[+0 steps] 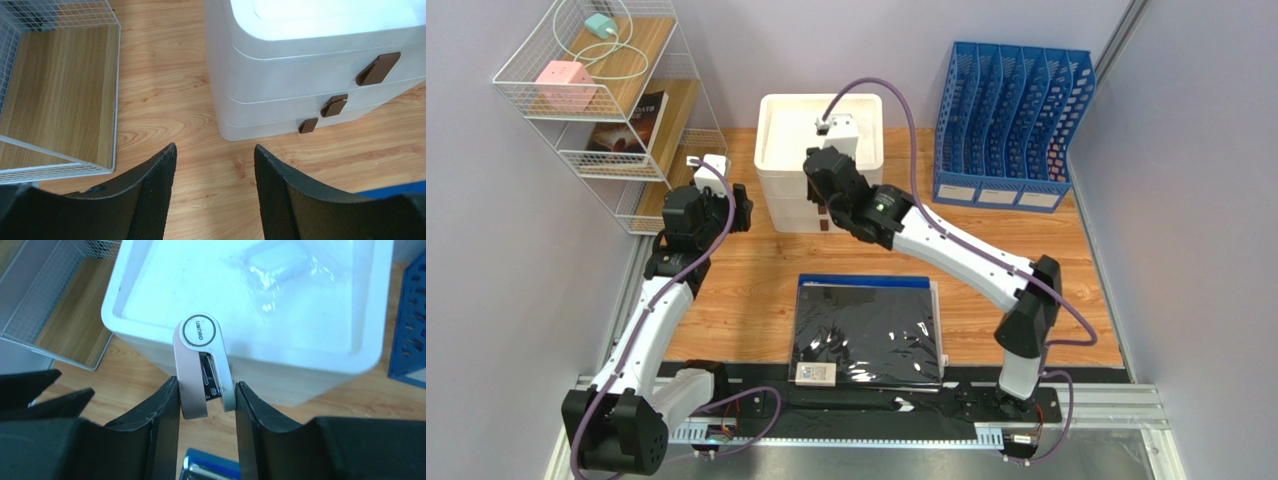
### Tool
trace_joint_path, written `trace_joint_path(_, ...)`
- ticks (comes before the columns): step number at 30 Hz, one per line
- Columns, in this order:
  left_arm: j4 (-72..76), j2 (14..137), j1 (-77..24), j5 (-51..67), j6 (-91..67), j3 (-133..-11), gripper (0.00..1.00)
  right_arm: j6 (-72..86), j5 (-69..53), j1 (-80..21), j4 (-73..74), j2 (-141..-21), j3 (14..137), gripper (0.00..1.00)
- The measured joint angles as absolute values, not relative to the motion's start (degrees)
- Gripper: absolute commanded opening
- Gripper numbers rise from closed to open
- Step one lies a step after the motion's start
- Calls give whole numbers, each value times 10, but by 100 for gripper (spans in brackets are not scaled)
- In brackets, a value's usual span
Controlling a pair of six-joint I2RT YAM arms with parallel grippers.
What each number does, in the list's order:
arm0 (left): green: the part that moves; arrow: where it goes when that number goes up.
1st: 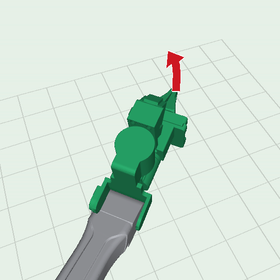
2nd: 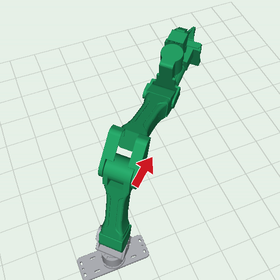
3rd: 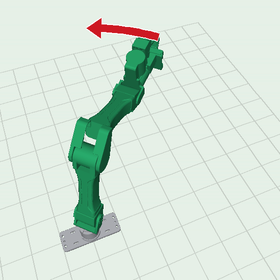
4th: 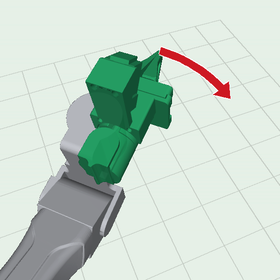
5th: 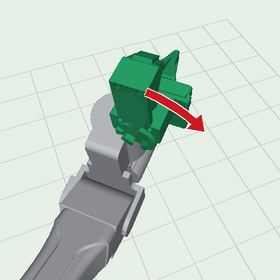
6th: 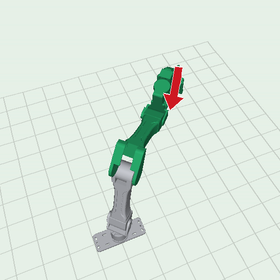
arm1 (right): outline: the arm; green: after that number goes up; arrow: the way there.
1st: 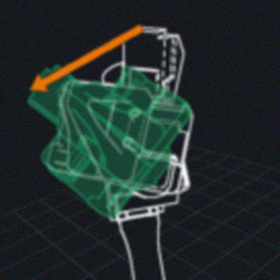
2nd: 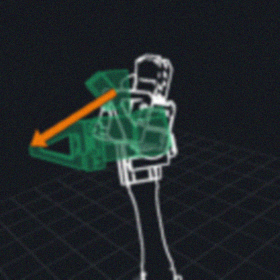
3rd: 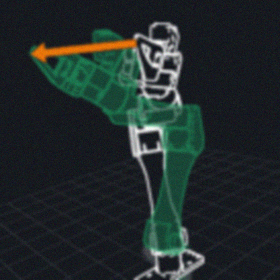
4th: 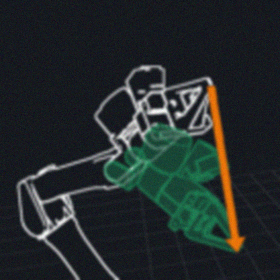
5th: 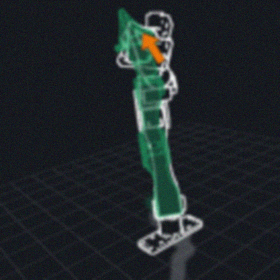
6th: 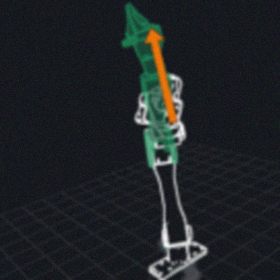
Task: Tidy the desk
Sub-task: Pick up the stationery from the center of the board, then place the stationery in the storage box.
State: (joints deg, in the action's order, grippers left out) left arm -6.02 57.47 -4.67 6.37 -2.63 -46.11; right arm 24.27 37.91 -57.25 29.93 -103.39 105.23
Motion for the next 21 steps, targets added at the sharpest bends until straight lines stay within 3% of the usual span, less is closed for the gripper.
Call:
trace_joint_path(7,-51,587,-47,72,-28,-461,64,187,287,-524,296,-1198,1261,34)
trace_joint_path(11,-48,591,-47,74,-29,-461,64,180,235,-502,287,-1254,1306,37)
trace_joint_path(14,-46,594,-47,76,-30,-461,64,173,210,-481,254,-1280,1310,49)
trace_joint_path(17,-44,595,-47,79,-31,-461,64,165,199,-468,236,-1286,1313,70)
trace_joint_path(19,-44,595,-47,81,-32,-461,64,157,193,-460,223,-1291,1316,76)
trace_joint_path(21,-44,595,-46,85,-32,-461,64,147,187,-456,213,-1294,1318,89)
